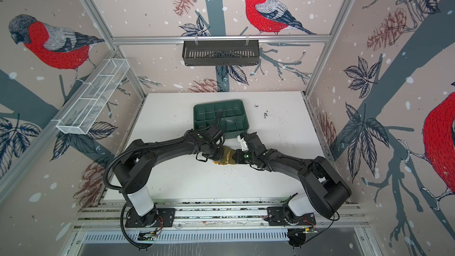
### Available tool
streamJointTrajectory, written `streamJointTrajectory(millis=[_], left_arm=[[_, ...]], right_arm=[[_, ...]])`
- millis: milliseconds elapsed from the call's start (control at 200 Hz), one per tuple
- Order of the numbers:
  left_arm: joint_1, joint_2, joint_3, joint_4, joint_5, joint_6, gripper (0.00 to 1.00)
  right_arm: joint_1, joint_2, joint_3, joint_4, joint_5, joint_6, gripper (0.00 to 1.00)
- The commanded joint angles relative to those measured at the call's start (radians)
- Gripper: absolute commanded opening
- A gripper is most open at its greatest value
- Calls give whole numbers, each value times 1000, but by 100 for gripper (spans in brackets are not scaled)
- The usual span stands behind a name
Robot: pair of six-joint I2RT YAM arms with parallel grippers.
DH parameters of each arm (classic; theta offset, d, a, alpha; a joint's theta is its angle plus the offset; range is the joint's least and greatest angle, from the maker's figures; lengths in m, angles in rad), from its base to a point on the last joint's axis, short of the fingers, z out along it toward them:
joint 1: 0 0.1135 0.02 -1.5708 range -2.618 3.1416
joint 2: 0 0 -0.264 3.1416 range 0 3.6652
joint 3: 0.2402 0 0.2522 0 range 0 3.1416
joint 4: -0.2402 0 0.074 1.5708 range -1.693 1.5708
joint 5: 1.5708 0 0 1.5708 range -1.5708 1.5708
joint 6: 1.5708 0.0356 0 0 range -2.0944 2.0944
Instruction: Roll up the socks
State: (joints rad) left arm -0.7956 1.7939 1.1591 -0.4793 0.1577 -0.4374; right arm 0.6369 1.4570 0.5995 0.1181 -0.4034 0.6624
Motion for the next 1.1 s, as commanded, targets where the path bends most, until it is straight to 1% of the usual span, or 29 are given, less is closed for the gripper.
streamJointTrajectory(millis=[0, 360, 730, 1091], left_arm=[[-4, 6, 9, -27, 0, 3, 8], [-4, 14, 15, -21, 28, 2, 8], [-4, 19, 17, -22, 28, 4, 8], [-4, 21, 10, -7, 43, 5, 8]], right_arm=[[10, 34, 7, 108, -30, 41, 8], [10, 134, 39, 155, -42, 41, 5], [26, 81, 33, 132, -52, 42, 5], [46, 147, 31, 128, -62, 40, 5]])
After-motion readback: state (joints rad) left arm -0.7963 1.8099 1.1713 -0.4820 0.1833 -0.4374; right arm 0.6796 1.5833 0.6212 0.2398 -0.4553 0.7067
